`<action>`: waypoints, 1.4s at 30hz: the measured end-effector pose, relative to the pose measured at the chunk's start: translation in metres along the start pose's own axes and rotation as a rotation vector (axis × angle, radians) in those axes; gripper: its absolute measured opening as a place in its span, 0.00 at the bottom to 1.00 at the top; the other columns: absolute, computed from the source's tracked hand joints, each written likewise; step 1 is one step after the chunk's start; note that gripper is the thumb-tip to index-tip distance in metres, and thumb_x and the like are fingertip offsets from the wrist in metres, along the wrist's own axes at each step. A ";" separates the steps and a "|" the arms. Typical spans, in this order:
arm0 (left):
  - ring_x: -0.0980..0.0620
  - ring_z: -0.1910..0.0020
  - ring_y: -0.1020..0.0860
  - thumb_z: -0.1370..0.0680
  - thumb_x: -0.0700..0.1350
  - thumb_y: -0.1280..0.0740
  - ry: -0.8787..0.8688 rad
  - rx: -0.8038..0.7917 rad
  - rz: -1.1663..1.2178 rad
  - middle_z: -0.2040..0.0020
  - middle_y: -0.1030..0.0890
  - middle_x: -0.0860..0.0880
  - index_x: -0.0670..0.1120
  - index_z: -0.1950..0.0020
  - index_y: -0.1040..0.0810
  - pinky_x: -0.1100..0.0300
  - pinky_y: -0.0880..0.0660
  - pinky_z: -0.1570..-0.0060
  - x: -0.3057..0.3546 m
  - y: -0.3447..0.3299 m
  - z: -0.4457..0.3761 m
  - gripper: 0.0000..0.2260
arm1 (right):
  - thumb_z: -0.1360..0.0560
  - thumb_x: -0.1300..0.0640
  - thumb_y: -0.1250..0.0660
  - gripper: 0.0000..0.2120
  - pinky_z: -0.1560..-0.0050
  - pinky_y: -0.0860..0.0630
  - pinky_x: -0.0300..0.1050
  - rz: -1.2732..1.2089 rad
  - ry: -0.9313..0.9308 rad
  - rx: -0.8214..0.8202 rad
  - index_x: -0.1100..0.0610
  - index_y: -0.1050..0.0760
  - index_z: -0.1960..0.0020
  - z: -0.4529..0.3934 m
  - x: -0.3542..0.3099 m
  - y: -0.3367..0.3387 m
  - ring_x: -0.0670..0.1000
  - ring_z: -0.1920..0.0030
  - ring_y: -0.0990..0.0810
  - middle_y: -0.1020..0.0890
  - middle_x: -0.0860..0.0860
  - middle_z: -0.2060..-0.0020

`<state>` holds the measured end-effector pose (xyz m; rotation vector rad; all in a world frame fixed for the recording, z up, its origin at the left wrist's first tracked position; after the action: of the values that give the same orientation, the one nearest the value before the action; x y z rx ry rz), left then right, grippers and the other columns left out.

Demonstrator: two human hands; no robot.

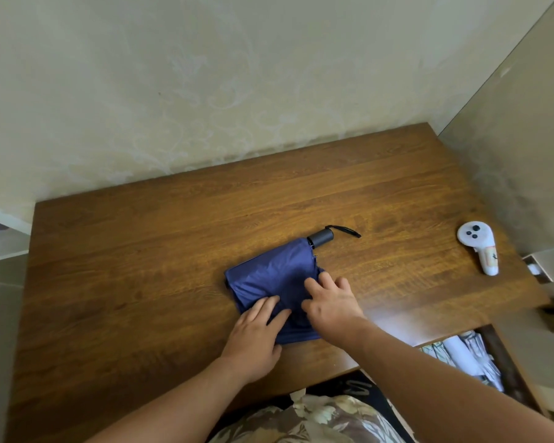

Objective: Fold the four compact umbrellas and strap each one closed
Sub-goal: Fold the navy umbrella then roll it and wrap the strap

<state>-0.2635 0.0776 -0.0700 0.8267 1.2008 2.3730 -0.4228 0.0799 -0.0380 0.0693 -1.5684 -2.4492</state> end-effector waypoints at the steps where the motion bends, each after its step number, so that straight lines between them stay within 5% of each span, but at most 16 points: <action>1: 0.51 0.16 0.60 0.16 0.51 0.38 -0.002 0.011 0.002 0.14 0.57 0.53 0.58 0.14 0.53 0.52 0.55 0.19 -0.001 0.001 0.000 0.34 | 0.19 0.50 0.37 0.10 0.41 0.36 0.60 -0.034 0.004 -0.005 0.51 0.19 0.42 0.005 0.000 -0.006 0.62 0.34 0.35 0.27 0.54 0.38; 6: 0.50 0.16 0.57 0.17 0.51 0.37 -0.026 0.010 -0.021 0.15 0.55 0.52 0.61 0.15 0.61 0.50 0.51 0.19 -0.001 0.002 0.000 0.39 | 0.17 0.46 0.40 0.12 0.41 0.31 0.53 -0.434 -0.088 -0.213 0.49 0.21 0.43 0.033 -0.001 -0.041 0.57 0.43 0.20 0.16 0.53 0.47; 9: 0.48 0.16 0.57 0.17 0.52 0.37 -0.035 -0.008 -0.062 0.15 0.57 0.52 0.63 0.15 0.58 0.48 0.51 0.19 -0.002 0.000 -0.001 0.38 | 0.19 0.50 0.34 0.07 0.49 0.25 0.46 -0.813 -0.230 -0.243 0.50 0.19 0.47 0.046 0.000 -0.056 0.53 0.48 0.18 0.16 0.50 0.51; 13: 0.47 0.16 0.52 0.17 0.54 0.37 -0.044 0.009 -0.095 0.15 0.55 0.51 0.64 0.16 0.61 0.48 0.48 0.19 -0.003 -0.001 -0.001 0.39 | 0.26 0.56 0.30 0.05 0.59 0.27 0.36 -1.003 -0.298 -0.272 0.47 0.23 0.54 0.057 0.000 -0.062 0.45 0.58 0.20 0.19 0.44 0.61; 19: 0.46 0.16 0.56 0.17 0.57 0.39 -0.074 -0.017 -0.150 0.14 0.59 0.50 0.64 0.15 0.56 0.46 0.50 0.19 -0.003 -0.002 0.000 0.35 | 0.29 0.49 0.37 0.07 0.56 0.24 0.49 -0.614 0.022 -0.100 0.48 0.26 0.53 0.060 -0.012 -0.060 0.56 0.54 0.20 0.18 0.49 0.56; 22: 0.46 0.16 0.62 0.17 0.59 0.40 -0.089 -0.048 -0.173 0.15 0.65 0.50 0.65 0.15 0.56 0.46 0.55 0.18 -0.004 -0.007 0.003 0.35 | 0.26 0.38 0.39 0.17 0.59 0.23 0.51 -0.374 0.244 -0.029 0.51 0.23 0.58 0.065 -0.030 -0.055 0.58 0.59 0.20 0.20 0.50 0.61; 25: 0.47 0.17 0.69 0.17 0.61 0.40 -0.116 -0.076 -0.188 0.16 0.70 0.49 0.67 0.16 0.57 0.46 0.61 0.19 -0.005 -0.012 0.006 0.35 | 0.23 0.33 0.40 0.24 0.63 0.23 0.49 -0.369 0.139 0.160 0.51 0.20 0.62 0.064 -0.022 -0.041 0.56 0.62 0.20 0.20 0.49 0.66; 28: 0.46 0.19 0.73 0.18 0.64 0.41 -0.139 -0.108 -0.213 0.18 0.74 0.48 0.68 0.17 0.58 0.46 0.64 0.18 -0.006 -0.016 0.007 0.35 | 0.20 0.41 0.38 0.17 0.61 0.22 0.51 -0.437 0.021 0.370 0.50 0.18 0.57 0.044 -0.004 -0.021 0.56 0.55 0.21 0.22 0.49 0.59; 31: 0.46 0.20 0.75 0.18 0.70 0.45 -0.135 -0.129 -0.247 0.19 0.75 0.47 0.68 0.17 0.62 0.45 0.68 0.19 -0.007 -0.020 0.008 0.35 | 0.20 0.51 0.37 0.11 0.56 0.21 0.57 -0.444 0.024 0.407 0.53 0.17 0.48 0.007 0.000 -0.002 0.57 0.51 0.25 0.24 0.51 0.53; 37: 0.45 0.20 0.76 0.20 0.75 0.52 -0.112 -0.137 -0.252 0.18 0.75 0.48 0.68 0.18 0.63 0.40 0.65 0.19 -0.003 -0.029 0.012 0.35 | 0.26 0.66 0.29 0.08 0.62 0.21 0.61 -0.419 -0.001 0.482 0.60 0.17 0.49 -0.059 0.002 0.034 0.61 0.53 0.26 0.23 0.56 0.53; 39: 0.45 0.20 0.75 0.20 0.75 0.51 -0.105 -0.120 -0.224 0.18 0.74 0.48 0.68 0.18 0.62 0.40 0.65 0.19 -0.007 -0.029 0.013 0.35 | 0.25 0.62 0.28 0.16 0.50 0.21 0.65 -0.353 0.047 0.407 0.55 0.21 0.37 -0.071 -0.007 0.044 0.63 0.43 0.28 0.24 0.58 0.41; 42: 0.45 0.20 0.74 0.20 0.75 0.51 -0.102 -0.109 -0.184 0.18 0.74 0.51 0.73 0.21 0.63 0.40 0.67 0.20 -0.006 -0.029 0.012 0.32 | 0.18 0.45 0.34 0.34 0.26 0.44 0.75 -0.198 0.005 0.065 0.41 0.47 0.18 -0.083 -0.009 0.035 0.65 0.23 0.47 0.45 0.54 0.20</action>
<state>-0.2501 0.0981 -0.0898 0.7577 1.0499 2.1988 -0.3947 -0.0062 -0.0421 0.2533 -1.7135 -2.5405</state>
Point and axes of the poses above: each hand's wrist, its own z-axis away from the middle knuckle, its own y-axis out of the back of the hand, x = y × z, the point moved 6 cm from there along -z, towards the middle knuckle
